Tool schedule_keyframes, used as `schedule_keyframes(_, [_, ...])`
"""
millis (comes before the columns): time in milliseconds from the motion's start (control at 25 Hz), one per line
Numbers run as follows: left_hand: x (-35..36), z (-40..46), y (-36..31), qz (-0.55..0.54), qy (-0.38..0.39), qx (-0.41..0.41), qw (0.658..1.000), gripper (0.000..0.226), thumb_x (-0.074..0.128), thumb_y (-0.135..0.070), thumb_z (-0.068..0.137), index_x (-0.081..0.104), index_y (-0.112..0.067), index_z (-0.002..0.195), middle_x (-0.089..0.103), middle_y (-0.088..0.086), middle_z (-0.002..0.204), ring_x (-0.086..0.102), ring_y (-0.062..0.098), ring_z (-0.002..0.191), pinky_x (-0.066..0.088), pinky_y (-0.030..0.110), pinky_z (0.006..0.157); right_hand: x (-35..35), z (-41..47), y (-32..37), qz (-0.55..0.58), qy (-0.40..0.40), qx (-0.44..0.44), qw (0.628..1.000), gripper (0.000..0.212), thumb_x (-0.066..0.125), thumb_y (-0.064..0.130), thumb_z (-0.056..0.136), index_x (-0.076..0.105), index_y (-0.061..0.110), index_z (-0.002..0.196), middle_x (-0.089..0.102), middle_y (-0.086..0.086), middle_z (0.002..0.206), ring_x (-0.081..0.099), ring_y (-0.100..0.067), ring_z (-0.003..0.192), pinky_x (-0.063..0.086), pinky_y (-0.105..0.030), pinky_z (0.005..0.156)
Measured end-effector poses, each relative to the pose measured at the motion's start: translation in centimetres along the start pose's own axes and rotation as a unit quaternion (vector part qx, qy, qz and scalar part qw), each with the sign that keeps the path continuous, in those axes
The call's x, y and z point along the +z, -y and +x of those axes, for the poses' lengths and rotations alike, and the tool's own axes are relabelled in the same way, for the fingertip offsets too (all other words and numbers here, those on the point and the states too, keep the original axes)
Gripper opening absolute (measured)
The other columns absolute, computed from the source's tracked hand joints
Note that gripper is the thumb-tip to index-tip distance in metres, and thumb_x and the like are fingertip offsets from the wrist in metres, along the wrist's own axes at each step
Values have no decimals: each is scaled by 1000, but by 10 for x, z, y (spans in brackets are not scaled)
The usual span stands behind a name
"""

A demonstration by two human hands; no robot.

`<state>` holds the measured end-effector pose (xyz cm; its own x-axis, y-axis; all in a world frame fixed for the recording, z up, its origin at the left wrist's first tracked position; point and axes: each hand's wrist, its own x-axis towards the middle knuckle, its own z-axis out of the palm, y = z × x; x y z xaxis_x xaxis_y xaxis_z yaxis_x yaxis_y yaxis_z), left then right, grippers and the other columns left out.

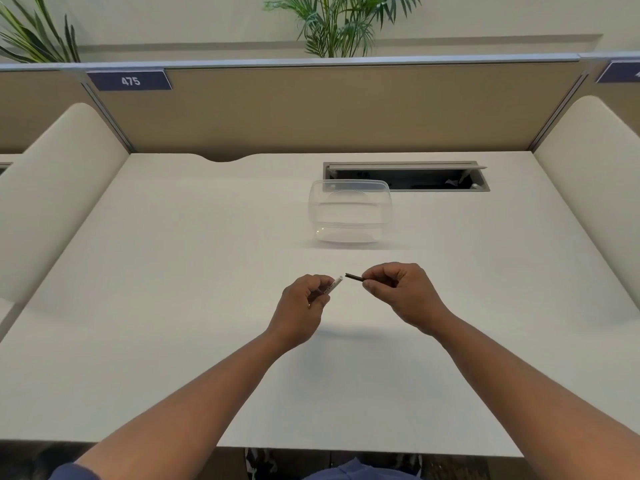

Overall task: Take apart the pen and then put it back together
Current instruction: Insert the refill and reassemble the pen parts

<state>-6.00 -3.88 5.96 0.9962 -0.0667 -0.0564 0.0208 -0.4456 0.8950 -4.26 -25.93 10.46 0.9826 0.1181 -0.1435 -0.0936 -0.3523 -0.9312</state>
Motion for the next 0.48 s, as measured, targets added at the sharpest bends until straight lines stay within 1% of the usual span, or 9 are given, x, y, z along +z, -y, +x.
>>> schedule_keyframes(80, [-1, 0, 0, 7, 0, 12, 1000, 30, 62, -2, 93, 70, -25, 111, 68, -7, 103, 64, 12, 97, 52, 25, 86, 0, -2, 0, -10, 5, -2, 1000, 6, 75, 12, 86, 78, 17, 89, 72, 6, 74, 57, -1, 60, 44, -12, 57])
schedule_keyframes(240, [-4, -1, -2, 46, 10, 66, 997, 31, 59, 0, 94, 71, -21, 112, 65, -10, 98, 60, 7, 93, 46, 16, 80, -3, -3, 2, -18, 19, -6, 1000, 7, 74, 13, 87, 78, 18, 88, 71, 7, 74, 57, -4, 62, 44, -14, 58])
schedule_keyframes(400, [-5, -2, -4, 64, 16, 90, 994, 33, 56, 1, 95, 71, -20, 115, 65, -8, 99, 60, 9, 94, 48, 19, 82, -5, -5, 3, -43, 33, -14, 998, 7, 73, 11, 87, 77, 18, 87, 66, 12, 65, 52, -1, 56, 41, -12, 53])
schedule_keyframes(480, [-4, -2, -4, 68, 16, 97, 993, 35, 56, 2, 95, 72, -20, 116, 65, -6, 98, 59, 8, 93, 47, 17, 81, -5, -6, 3, -44, 31, -14, 998, 7, 73, 10, 87, 77, 17, 87, 66, 13, 64, 52, -1, 56, 41, -12, 53])
